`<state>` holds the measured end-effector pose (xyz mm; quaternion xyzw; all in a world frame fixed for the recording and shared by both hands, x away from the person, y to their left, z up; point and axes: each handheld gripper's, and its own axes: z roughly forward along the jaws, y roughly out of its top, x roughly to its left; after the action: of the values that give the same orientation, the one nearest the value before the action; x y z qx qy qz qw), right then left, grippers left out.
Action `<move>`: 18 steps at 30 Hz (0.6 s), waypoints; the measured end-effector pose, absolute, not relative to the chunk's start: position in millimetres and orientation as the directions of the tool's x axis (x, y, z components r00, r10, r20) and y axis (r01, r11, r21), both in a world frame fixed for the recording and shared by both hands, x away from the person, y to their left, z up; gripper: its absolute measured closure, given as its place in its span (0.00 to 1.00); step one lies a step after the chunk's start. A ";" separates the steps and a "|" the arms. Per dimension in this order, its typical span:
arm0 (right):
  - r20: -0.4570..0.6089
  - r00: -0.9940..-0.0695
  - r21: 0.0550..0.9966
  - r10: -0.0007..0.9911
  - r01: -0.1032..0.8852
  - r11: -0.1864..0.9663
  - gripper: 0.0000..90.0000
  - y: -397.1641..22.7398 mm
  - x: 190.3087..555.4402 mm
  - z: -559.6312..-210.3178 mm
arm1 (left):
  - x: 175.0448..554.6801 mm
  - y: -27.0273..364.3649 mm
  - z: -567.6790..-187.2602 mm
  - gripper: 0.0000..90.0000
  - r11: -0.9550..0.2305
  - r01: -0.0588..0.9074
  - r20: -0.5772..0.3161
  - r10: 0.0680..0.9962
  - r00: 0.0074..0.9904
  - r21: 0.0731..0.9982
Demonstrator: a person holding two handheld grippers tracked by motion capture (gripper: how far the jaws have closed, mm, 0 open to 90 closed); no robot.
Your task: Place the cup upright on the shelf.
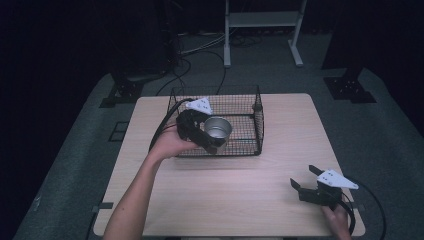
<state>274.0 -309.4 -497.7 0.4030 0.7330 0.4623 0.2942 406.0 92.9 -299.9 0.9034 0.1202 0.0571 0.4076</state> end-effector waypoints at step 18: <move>-0.048 -0.498 0.916 0.866 0.323 0.237 0.15 -310.2 273.9 -497.7 | 437.9 73.0 -276.4 0.19 -0.677 0.165 0.031 0.267 0.963 0.717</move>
<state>273.9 -310.2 -497.7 0.4069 0.7302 0.4648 0.2920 437.9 73.0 -276.4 0.9133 0.1184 0.0665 0.3840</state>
